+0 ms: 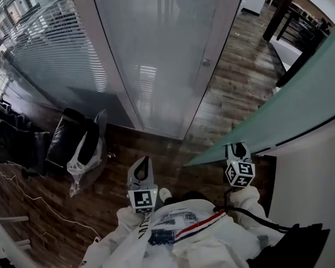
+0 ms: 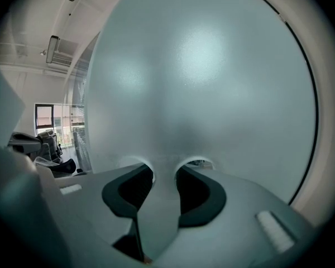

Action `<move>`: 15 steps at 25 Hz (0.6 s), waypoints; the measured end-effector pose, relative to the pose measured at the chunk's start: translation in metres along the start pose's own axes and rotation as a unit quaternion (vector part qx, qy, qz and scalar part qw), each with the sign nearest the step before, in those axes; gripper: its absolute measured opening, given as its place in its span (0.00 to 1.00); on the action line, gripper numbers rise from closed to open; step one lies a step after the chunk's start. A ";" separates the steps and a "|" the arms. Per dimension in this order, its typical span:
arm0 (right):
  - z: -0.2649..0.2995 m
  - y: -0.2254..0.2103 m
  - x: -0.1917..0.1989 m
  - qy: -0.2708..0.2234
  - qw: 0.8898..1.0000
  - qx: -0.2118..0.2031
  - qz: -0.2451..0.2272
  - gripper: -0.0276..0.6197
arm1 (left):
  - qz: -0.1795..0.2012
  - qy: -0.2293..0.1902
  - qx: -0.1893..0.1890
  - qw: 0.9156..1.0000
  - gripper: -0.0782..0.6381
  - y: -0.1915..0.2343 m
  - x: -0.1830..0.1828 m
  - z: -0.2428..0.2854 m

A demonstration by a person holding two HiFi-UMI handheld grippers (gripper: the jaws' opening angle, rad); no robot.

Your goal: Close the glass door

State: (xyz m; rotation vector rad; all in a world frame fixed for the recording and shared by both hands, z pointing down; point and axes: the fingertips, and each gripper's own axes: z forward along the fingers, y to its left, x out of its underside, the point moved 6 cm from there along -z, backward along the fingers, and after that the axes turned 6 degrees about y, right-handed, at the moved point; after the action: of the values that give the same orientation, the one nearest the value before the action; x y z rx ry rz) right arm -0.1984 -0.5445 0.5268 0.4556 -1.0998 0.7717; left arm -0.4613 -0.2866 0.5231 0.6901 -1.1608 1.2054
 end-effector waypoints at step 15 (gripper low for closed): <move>0.040 0.011 -0.006 -0.030 0.998 0.056 0.017 0.25 | 0.019 0.004 0.074 0.997 0.11 -0.004 -0.001 0.068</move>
State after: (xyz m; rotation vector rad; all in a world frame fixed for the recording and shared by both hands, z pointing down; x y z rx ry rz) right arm -0.2328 -0.5659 0.5367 0.5577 -1.1259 0.8573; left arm -0.4787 -0.3493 0.5437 0.7770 -1.0891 1.3344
